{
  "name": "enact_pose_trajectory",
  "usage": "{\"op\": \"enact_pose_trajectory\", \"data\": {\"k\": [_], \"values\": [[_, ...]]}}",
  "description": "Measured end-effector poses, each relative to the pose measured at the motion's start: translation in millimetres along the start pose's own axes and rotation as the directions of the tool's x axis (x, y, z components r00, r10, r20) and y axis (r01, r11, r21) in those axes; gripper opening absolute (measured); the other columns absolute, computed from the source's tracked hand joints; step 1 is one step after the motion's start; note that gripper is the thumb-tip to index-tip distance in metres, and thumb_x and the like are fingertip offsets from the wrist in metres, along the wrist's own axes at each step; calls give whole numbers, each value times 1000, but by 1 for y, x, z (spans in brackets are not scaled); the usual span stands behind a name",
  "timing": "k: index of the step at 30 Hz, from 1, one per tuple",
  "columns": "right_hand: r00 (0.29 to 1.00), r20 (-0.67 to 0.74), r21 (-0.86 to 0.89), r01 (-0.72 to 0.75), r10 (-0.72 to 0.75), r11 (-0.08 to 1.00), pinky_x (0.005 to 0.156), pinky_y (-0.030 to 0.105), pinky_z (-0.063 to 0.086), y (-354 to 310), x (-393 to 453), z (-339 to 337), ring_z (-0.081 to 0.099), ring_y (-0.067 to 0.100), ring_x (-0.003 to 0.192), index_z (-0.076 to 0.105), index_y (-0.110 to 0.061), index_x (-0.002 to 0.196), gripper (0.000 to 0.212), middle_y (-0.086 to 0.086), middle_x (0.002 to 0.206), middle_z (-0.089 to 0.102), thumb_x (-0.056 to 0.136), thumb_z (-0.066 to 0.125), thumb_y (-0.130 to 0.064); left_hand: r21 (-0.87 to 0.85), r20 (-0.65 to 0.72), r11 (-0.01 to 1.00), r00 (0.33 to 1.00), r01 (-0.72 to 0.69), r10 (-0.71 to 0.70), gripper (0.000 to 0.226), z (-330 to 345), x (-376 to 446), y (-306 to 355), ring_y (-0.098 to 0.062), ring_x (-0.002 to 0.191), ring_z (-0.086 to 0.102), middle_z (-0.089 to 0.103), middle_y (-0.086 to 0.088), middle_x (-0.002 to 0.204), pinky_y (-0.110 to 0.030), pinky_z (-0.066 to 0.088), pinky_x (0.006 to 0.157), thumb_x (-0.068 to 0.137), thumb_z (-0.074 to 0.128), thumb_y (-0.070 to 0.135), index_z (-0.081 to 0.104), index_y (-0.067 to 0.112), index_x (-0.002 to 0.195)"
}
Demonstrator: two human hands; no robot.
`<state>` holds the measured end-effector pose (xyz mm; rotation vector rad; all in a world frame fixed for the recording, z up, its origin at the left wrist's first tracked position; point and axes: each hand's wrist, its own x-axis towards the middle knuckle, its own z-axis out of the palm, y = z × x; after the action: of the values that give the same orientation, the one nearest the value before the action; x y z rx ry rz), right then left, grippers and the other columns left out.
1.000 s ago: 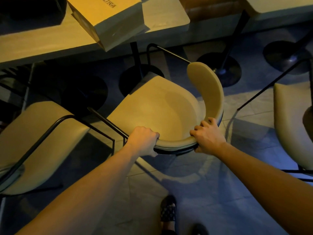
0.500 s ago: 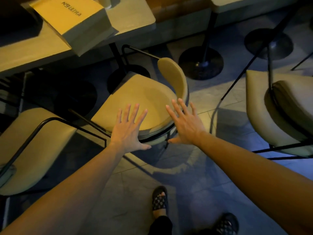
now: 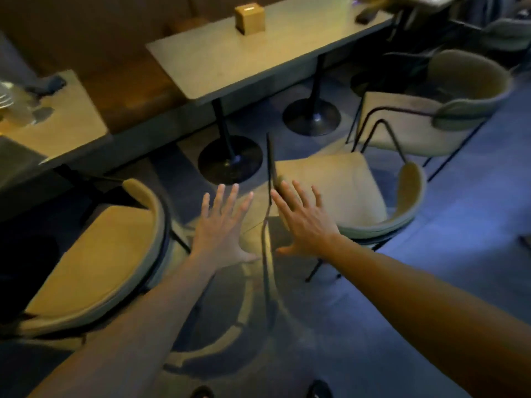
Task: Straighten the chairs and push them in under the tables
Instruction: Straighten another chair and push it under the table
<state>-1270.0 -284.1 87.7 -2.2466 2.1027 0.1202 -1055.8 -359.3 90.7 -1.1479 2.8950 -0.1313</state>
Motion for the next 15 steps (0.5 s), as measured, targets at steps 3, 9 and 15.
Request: {"op": "enact_pose_trajectory", "data": {"k": [3, 9, 15], "values": [[993, 2, 23, -118, 118, 993, 116, 61, -2, 64, -27, 1, -13, 35, 149, -13, -19, 155, 129, 15, 164, -13, 71, 64, -78, -16, -1, 995, 995, -103, 103, 138, -5, 53, 60, -42, 150, 11, 17, -15, 164, -62, 14, 117, 49, 62, 91, 12, 23, 158], [963, 65, -17, -260, 260, 965, 116, 61, 2, 160, -72, 37, -4, 37, 150, -8, -18, 156, 132, 17, 165, -1, 65, 62, -83, -58, 103, 968, 963, -246, 251, 133, 11, 138, 155, -40, 150, -8, -5, -13, 166, -59, 3, 119, 58, 45, 96, -13, 27, 155], [936, 165, -63, -305, 312, 950, 116, 61, -1, 221, -84, 76, -2, 37, 150, -8, -17, 155, 134, 17, 164, 5, 63, 60, -86, -19, 234, 939, 911, -344, 339, 131, 51, 186, 201, -41, 150, -7, -3, -14, 166, -57, 1, 119, 63, 43, 95, -17, 24, 155]]}}
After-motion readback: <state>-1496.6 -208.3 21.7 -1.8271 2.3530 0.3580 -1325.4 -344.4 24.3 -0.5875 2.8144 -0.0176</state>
